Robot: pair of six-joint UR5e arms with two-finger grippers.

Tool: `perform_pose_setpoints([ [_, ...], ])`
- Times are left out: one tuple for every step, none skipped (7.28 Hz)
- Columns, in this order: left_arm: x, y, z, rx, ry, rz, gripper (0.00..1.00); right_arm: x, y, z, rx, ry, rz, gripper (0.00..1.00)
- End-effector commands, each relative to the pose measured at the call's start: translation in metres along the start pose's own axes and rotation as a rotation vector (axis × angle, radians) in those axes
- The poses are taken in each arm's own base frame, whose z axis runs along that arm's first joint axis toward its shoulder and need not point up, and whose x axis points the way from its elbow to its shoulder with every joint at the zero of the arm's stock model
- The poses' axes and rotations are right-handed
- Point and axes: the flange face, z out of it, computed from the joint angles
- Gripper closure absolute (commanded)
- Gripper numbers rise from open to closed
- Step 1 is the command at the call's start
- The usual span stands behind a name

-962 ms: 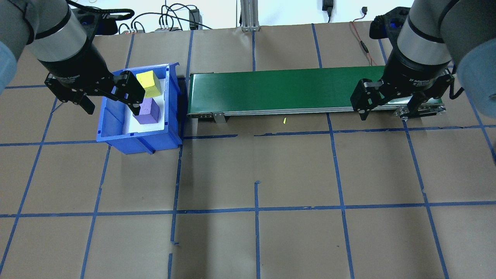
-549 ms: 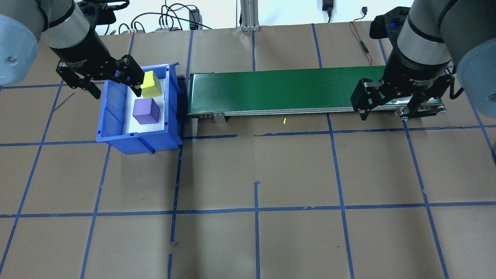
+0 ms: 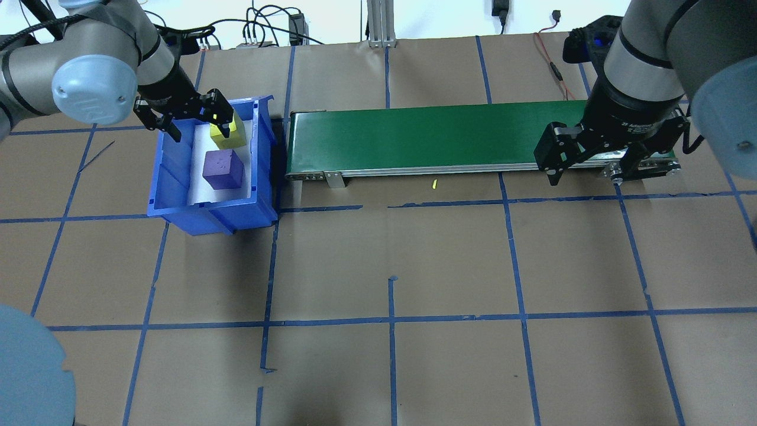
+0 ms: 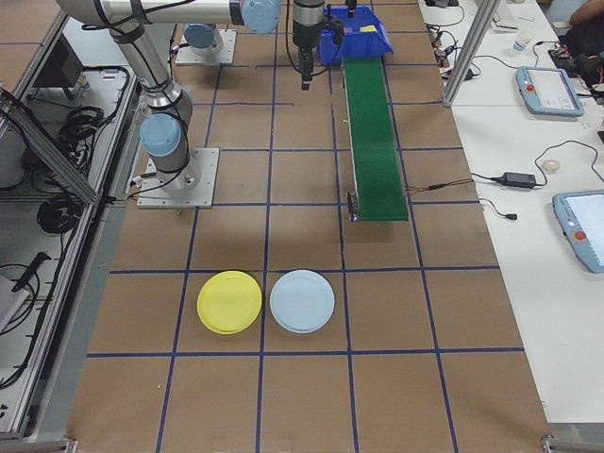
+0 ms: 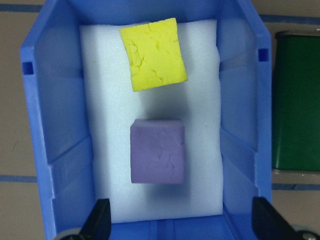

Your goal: Move block left to right into plate

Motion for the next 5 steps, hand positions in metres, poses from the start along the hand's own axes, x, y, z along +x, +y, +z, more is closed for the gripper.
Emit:
perform_pose_setpoints([
  [-0.013,-0.006,0.056,-0.033,0.008,0.006,0.00,0.000,0.001,0.000,0.005,0.001,0.002,0.00],
  [-0.013,-0.001,0.083,-0.052,0.009,0.003,0.00,0.002,0.001,-0.004,0.012,0.003,0.002,0.00],
  [-0.012,0.001,0.101,-0.056,0.013,-0.002,0.02,-0.001,0.000,-0.001,0.009,-0.001,-0.001,0.00],
  [-0.011,0.004,0.109,-0.071,0.017,0.001,0.14,0.001,0.000,-0.003,0.009,0.001,0.002,0.00],
  [-0.011,0.001,0.103,-0.061,0.014,0.022,0.64,0.002,0.002,-0.006,0.014,0.003,0.003,0.00],
])
